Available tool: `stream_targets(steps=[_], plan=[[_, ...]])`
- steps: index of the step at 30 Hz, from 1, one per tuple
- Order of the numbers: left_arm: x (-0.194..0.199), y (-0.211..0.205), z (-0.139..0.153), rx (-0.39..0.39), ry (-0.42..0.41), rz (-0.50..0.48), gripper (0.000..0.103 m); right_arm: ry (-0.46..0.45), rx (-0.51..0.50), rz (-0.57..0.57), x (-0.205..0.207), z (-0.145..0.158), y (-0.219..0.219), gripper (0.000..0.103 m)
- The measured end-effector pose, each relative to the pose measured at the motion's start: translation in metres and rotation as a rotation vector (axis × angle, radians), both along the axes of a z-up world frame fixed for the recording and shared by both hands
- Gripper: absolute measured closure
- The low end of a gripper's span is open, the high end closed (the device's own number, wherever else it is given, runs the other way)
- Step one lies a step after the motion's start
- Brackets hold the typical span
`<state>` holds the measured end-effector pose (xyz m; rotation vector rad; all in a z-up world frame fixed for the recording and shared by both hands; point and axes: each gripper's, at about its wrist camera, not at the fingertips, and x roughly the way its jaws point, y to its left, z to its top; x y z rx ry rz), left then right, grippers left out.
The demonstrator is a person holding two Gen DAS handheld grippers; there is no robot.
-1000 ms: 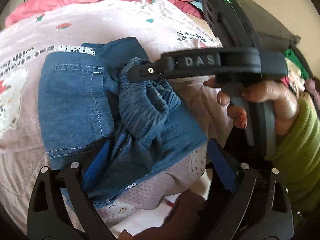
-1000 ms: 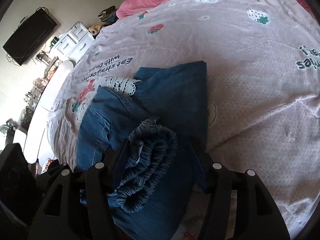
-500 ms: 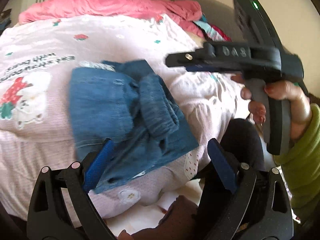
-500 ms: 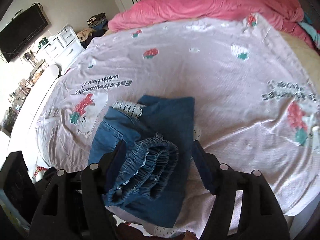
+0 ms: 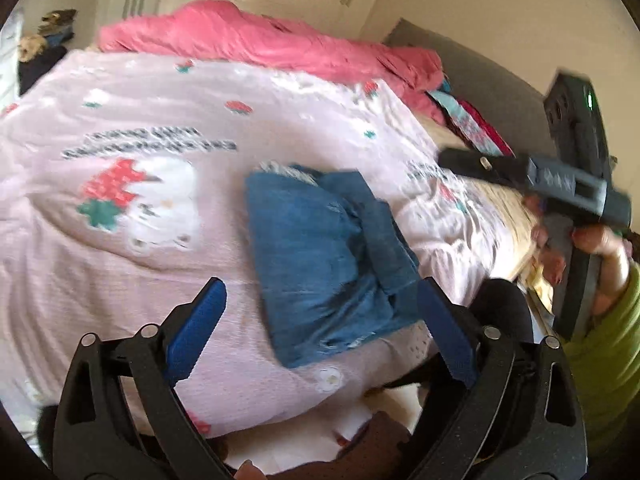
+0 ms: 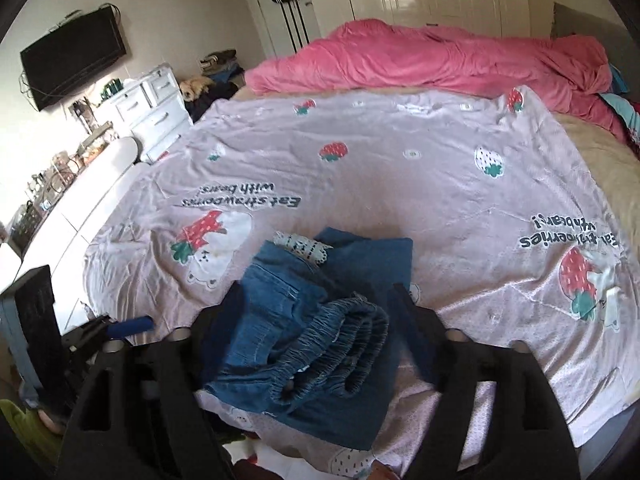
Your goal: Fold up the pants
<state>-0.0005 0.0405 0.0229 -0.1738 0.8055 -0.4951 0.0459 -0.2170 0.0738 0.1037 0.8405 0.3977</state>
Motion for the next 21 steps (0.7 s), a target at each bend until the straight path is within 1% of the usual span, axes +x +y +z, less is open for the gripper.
stream_targets(steps=[2,6,8,10,13,15,17,19,21], plan=[[-0.003,0.017,0.008,0.009,-0.019,0.046,0.010,-0.005,-0.001,0.004,-0.003,-0.005,-0.001,0.020],[-0.003,0.047,0.014,0.004,-0.019,0.139,0.010,-0.028,-0.014,-0.003,-0.013,-0.016,-0.004,0.021],[-0.002,0.054,0.015,0.009,-0.024,0.163,0.010,-0.033,0.004,-0.003,-0.019,-0.022,-0.008,0.021],[0.004,0.059,0.012,0.017,-0.004,0.183,0.010,-0.045,0.011,-0.003,-0.027,-0.028,-0.010,0.021],[0.013,0.061,0.009,0.016,0.021,0.185,0.010,-0.057,0.001,0.004,-0.035,-0.035,-0.011,0.021],[0.020,0.058,0.010,0.023,0.021,0.189,0.010,-0.055,-0.005,0.030,-0.038,-0.037,-0.007,0.021],[0.030,0.052,0.012,0.013,0.016,0.184,0.010,-0.066,-0.016,0.059,-0.042,-0.036,-0.002,0.021],[0.040,0.043,0.014,0.001,0.009,0.167,0.010,-0.083,-0.026,0.092,-0.047,-0.035,0.004,0.021],[0.051,0.034,0.015,0.008,0.012,0.155,0.010,-0.090,-0.035,0.111,-0.053,-0.035,0.007,0.021]])
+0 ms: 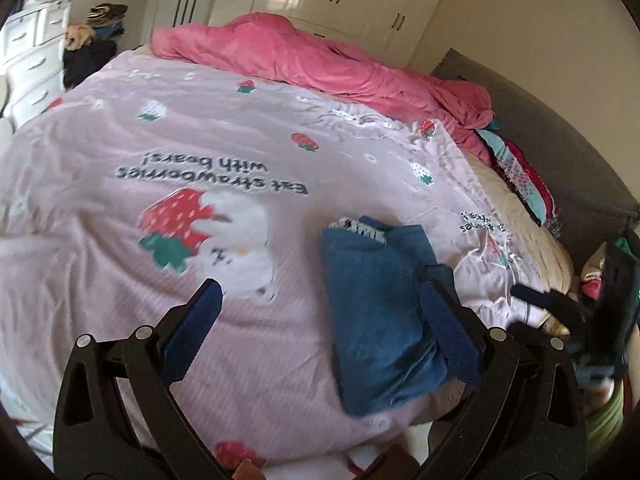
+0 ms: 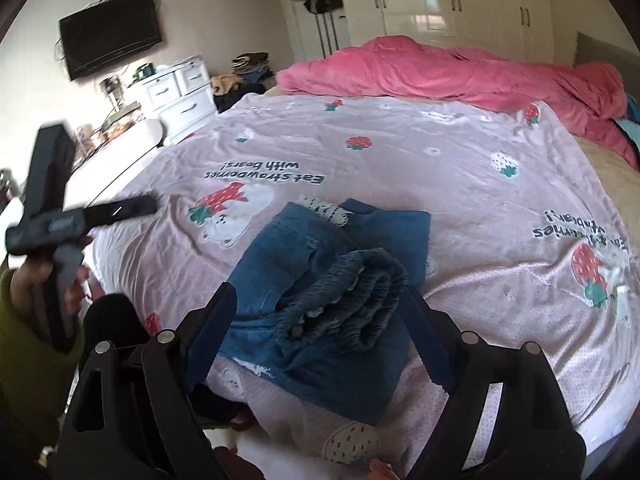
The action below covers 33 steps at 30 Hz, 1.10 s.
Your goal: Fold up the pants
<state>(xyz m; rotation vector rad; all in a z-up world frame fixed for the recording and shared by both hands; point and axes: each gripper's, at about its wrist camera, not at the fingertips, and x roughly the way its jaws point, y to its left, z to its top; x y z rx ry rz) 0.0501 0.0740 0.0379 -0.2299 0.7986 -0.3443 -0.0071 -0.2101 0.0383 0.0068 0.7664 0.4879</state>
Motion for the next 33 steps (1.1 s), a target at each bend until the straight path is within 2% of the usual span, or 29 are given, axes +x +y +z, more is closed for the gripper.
stream_targets(steps=[9,14,17,19,23,25,26,28,29,30,32,33], plan=[[0.052,-0.037,-0.014,0.014,0.069,-0.077,0.010,-0.010,-0.080,0.092,-0.031,-0.022,0.014,0.021],[0.068,-0.064,-0.041,0.091,0.112,-0.134,0.010,-0.040,-0.153,0.183,-0.042,-0.035,0.030,0.021],[0.073,-0.077,-0.055,0.110,0.124,-0.161,0.012,-0.067,-0.198,0.220,-0.040,-0.038,0.043,0.021],[0.077,-0.083,-0.064,0.139,0.127,-0.161,0.014,-0.089,-0.204,0.258,-0.037,-0.038,0.052,0.032],[0.089,-0.086,-0.079,0.195,0.150,-0.130,0.014,-0.114,-0.268,0.343,-0.027,-0.046,0.076,0.041],[0.092,-0.083,-0.083,0.182,0.157,-0.125,0.014,-0.131,-0.304,0.373,-0.024,-0.051,0.085,0.045],[0.093,-0.081,-0.084,0.179,0.157,-0.116,0.014,-0.126,-0.323,0.376,-0.022,-0.054,0.087,0.048],[0.094,-0.080,-0.085,0.179,0.154,-0.112,0.014,-0.101,-0.331,0.374,-0.016,-0.060,0.089,0.066],[0.094,-0.079,-0.086,0.180,0.155,-0.110,0.014,-0.065,-0.305,0.376,-0.012,-0.064,0.086,0.071],[0.095,-0.079,-0.085,0.178,0.156,-0.110,0.014,-0.045,-0.292,0.375,-0.011,-0.066,0.084,0.082],[0.095,-0.078,-0.084,0.168,0.148,-0.105,0.014,-0.010,-0.273,0.372,-0.012,-0.069,0.079,0.089],[0.096,-0.078,-0.083,0.166,0.148,-0.105,0.014,0.005,-0.256,0.365,-0.011,-0.070,0.075,0.089]])
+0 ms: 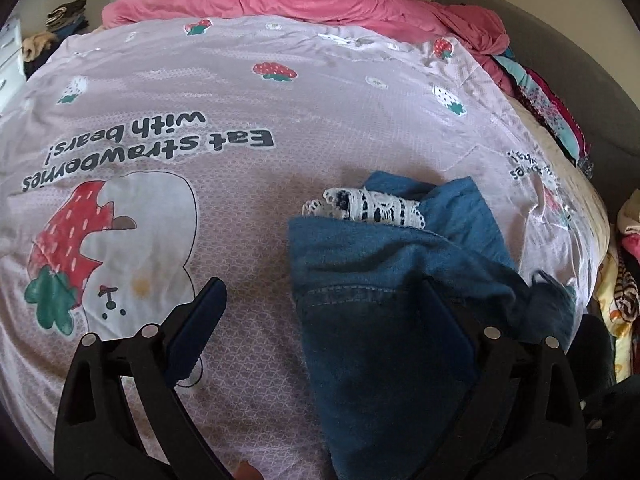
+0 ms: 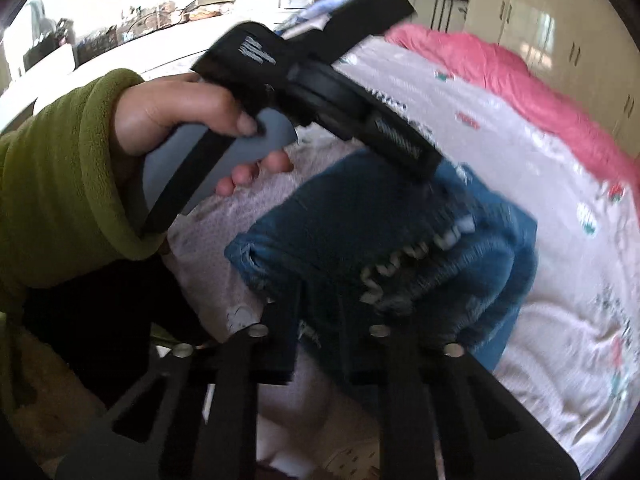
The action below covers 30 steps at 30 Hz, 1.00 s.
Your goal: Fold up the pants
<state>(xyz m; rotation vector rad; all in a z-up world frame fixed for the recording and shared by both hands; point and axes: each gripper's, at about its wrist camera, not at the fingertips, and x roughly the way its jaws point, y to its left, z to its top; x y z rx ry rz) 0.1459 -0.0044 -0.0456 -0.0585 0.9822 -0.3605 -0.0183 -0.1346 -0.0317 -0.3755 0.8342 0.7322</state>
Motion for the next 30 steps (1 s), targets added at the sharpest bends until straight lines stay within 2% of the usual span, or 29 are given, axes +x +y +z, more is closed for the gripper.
stream_targets(steps=[3,7,9,11,13,15,17,19,23,26,28,30], plan=[[-0.001,-0.001,0.004,0.003,-0.010,0.002,0.014,0.026,0.038,-0.032,-0.001,0.001,-0.009,0.089],[-0.007,-0.001,0.013,0.009,-0.038,-0.001,0.014,0.059,0.123,-0.082,-0.002,0.014,-0.028,0.079],[-0.010,-0.001,0.018,0.004,-0.047,-0.001,0.014,0.064,0.162,-0.129,0.000,0.021,-0.047,0.078],[-0.012,-0.001,0.021,0.000,-0.056,-0.002,0.014,0.067,0.191,-0.166,0.005,0.027,-0.058,0.072],[-0.017,-0.001,0.024,0.000,-0.067,-0.002,0.014,0.058,0.218,-0.220,0.010,0.033,-0.073,0.058],[-0.022,-0.001,0.026,0.000,-0.073,-0.005,0.014,0.056,0.236,-0.273,0.016,0.036,-0.089,0.058],[-0.031,0.002,0.026,-0.007,-0.074,0.002,0.014,0.065,0.241,-0.334,0.027,0.034,-0.104,0.057],[-0.039,0.007,0.022,-0.043,-0.056,0.010,0.014,0.085,0.218,-0.389,0.040,0.025,-0.117,0.052],[-0.054,0.014,0.009,-0.111,-0.008,0.019,0.014,0.181,0.240,-0.450,0.062,0.006,-0.129,0.051],[-0.060,0.018,0.000,-0.172,0.017,0.037,0.024,0.224,0.287,-0.442,0.073,-0.004,-0.127,0.051],[-0.061,0.016,-0.007,-0.192,0.040,0.034,0.039,0.259,0.331,-0.446,0.081,-0.009,-0.130,0.051],[-0.060,0.011,-0.012,-0.199,0.057,0.023,0.044,0.300,0.336,-0.449,0.087,-0.014,-0.128,0.052]])
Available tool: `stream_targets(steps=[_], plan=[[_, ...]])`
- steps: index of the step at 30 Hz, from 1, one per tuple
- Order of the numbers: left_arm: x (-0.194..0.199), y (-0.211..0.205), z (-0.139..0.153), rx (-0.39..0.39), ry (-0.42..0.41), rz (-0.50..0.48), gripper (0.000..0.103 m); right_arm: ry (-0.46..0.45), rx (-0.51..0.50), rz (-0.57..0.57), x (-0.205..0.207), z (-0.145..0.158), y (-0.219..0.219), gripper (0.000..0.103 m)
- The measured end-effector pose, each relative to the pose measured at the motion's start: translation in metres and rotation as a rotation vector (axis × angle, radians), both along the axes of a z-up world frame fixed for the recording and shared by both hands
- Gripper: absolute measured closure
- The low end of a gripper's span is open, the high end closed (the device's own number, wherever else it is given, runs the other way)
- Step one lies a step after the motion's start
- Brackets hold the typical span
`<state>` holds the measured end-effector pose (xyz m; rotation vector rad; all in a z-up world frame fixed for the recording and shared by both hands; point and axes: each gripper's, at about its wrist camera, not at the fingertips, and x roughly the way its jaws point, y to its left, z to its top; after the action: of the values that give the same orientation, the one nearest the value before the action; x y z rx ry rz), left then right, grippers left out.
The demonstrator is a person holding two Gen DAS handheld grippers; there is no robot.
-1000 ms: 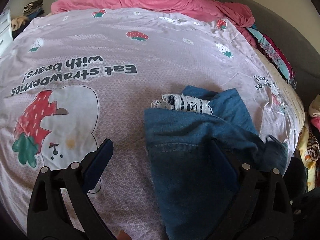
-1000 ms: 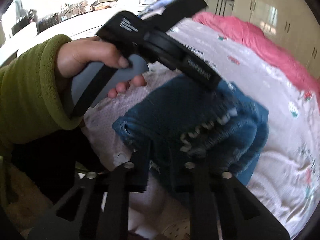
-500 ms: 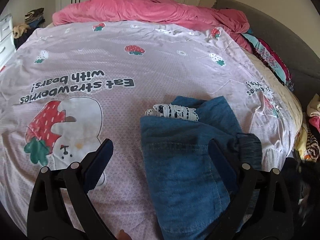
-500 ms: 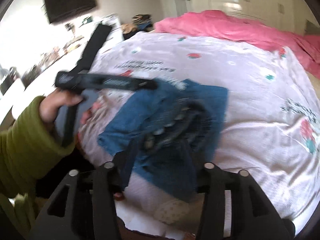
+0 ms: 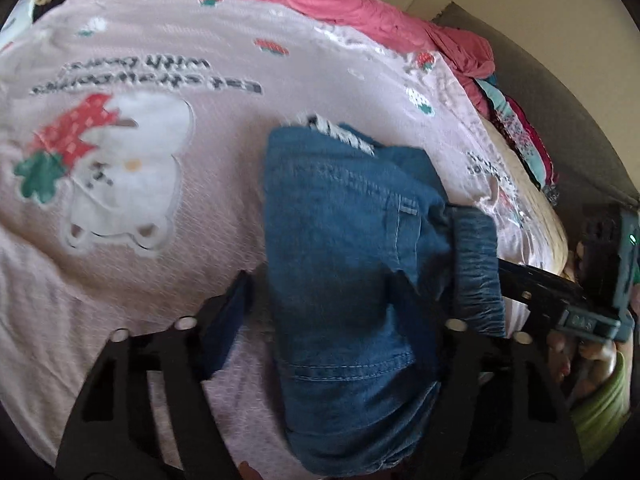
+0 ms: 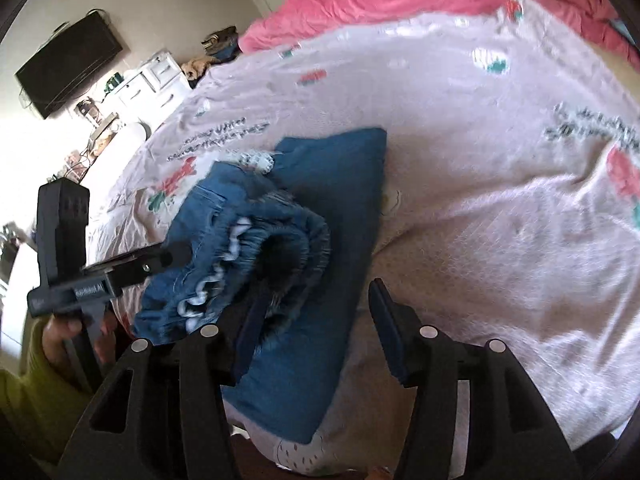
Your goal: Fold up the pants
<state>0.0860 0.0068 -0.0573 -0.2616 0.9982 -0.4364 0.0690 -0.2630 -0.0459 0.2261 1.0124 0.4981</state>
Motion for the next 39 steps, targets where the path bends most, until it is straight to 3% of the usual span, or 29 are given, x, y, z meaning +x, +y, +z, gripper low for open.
stream_targets(steps=[6,8,10,12,15,20,26,39], plan=[[0.004,-0.012,-0.005,0.020,0.002,-0.020,0.044,0.045,0.039,0.043,0.013,-0.012,0.011,0.053],[0.007,-0.016,-0.007,0.024,-0.001,-0.020,0.045,0.035,0.032,0.051,0.016,-0.012,0.017,0.061],[0.008,-0.020,-0.006,0.026,-0.005,-0.027,0.059,0.002,0.015,0.056,0.013,-0.009,0.023,0.065],[0.007,-0.021,-0.001,0.021,-0.011,-0.026,0.064,-0.034,0.017,0.055,0.009,-0.003,0.022,0.076],[0.008,-0.020,0.012,-0.012,-0.022,-0.017,0.065,-0.084,0.029,0.072,0.004,0.009,0.025,0.083],[0.018,-0.021,0.037,-0.015,-0.082,-0.016,0.065,-0.149,0.054,0.090,0.014,0.033,0.028,0.083],[0.055,-0.022,0.058,0.003,-0.137,0.007,0.065,-0.203,0.025,0.094,0.055,0.052,0.036,0.083],[0.108,-0.030,0.032,0.062,-0.112,0.040,0.065,-0.175,-0.025,0.059,0.119,0.031,0.042,0.083]])
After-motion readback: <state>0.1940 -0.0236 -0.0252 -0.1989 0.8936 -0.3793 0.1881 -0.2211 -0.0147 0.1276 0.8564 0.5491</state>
